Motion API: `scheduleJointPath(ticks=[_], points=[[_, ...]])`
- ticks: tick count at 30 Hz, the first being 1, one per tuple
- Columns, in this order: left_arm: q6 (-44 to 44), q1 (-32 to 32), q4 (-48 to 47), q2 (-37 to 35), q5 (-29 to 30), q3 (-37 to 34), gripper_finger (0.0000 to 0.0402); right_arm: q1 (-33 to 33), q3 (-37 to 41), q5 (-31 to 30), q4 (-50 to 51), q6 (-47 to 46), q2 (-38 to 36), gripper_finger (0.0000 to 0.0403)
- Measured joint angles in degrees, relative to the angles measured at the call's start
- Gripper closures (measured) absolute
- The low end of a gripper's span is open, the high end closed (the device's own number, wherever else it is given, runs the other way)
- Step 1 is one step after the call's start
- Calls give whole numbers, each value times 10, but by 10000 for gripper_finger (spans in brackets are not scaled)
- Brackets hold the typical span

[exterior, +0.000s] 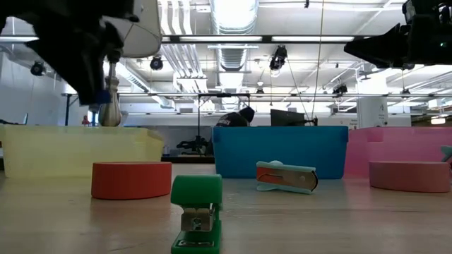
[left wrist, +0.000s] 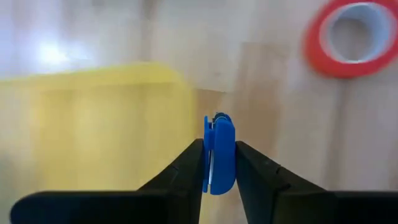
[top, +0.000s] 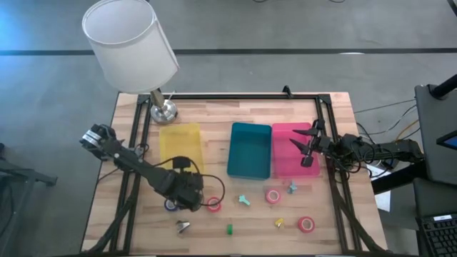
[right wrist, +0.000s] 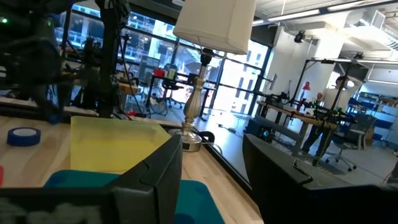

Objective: Pick and place Stapler, Stapler remover, tape
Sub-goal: Put the blue stapler into the yellow bin

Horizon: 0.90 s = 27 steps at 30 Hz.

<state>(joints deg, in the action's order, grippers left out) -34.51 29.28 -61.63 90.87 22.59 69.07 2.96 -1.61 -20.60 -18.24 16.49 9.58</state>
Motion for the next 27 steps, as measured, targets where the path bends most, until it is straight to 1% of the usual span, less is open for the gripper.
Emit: scheduleJointPath(ticks=[3,7,12,15,19,22,24,25,27], points=[[7,-23,-28,0,11,10,315,0,0,0,0,0,0,236],[29,-78,-40,0,13,3,315,0,0,0,0,0,0,236],[115,-181,-32,0,11,-25,314,0,0,0,0,0,0,236],[171,-253,-19,0,-10,-49,314,0,0,0,0,0,0,236],[237,-339,42,0,-20,-93,314,0,0,0,0,2,0,236],[287,-386,132,0,-75,-130,314,0,0,0,0,1,0,236],[311,-405,175,0,-111,-151,314,0,0,0,0,0,0,236],[317,-411,182,0,-115,-159,314,0,0,0,0,0,0,236],[319,-417,179,0,-104,-168,314,0,0,0,0,0,0,236]])
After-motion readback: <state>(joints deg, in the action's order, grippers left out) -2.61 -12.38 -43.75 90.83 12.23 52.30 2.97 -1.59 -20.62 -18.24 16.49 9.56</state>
